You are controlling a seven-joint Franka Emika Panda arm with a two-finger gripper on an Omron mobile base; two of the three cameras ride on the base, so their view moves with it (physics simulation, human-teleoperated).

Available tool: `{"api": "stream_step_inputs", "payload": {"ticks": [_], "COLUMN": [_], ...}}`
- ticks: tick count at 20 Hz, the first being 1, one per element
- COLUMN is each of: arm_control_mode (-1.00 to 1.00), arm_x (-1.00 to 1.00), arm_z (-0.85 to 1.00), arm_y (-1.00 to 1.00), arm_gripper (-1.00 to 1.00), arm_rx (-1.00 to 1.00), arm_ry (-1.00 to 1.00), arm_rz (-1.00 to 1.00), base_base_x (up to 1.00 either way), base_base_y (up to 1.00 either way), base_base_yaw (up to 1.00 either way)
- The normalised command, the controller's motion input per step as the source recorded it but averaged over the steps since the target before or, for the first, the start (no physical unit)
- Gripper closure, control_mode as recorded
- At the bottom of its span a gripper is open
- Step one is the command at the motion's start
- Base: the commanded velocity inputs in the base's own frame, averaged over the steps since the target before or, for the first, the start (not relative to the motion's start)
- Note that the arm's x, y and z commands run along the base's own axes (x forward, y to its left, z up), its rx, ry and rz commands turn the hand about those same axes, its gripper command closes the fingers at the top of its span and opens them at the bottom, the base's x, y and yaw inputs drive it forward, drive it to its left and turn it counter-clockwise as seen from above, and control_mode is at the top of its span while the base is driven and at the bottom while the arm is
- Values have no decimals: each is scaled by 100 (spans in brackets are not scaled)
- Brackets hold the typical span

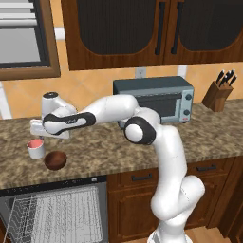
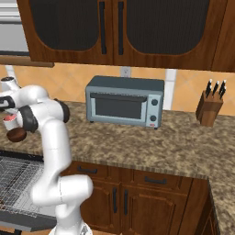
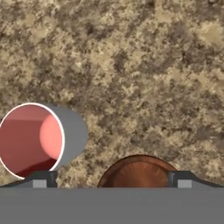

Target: Pick up the cup and bowl from the counter, place them in the dishwasher, and close the dishwasher door.

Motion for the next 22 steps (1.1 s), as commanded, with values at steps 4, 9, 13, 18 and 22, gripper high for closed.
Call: {"api": "stream_step_inputs", "payload": {"ticks": [4, 9, 13, 18, 22], "arm_control_mode": [-100, -100, -100, -100, -100], "arm_x": [0, -1, 7, 19, 31], "arm_z": [-17, -24, -8, -11, -2], "arm_y": [21, 0, 3, 29, 2], "arm_gripper": [-100, -100, -100, -100, -100], "arm_rx": [0, 2, 0, 0, 0], "arm_ry": [0, 0, 0, 0, 0], "arm_rz": [14, 14, 9, 4, 3], "base_base_x": [0, 0, 0, 0, 0], "base_base_y": [0, 0, 0, 0, 0], "base_base_yaw": [0, 0, 0, 0, 0]}}
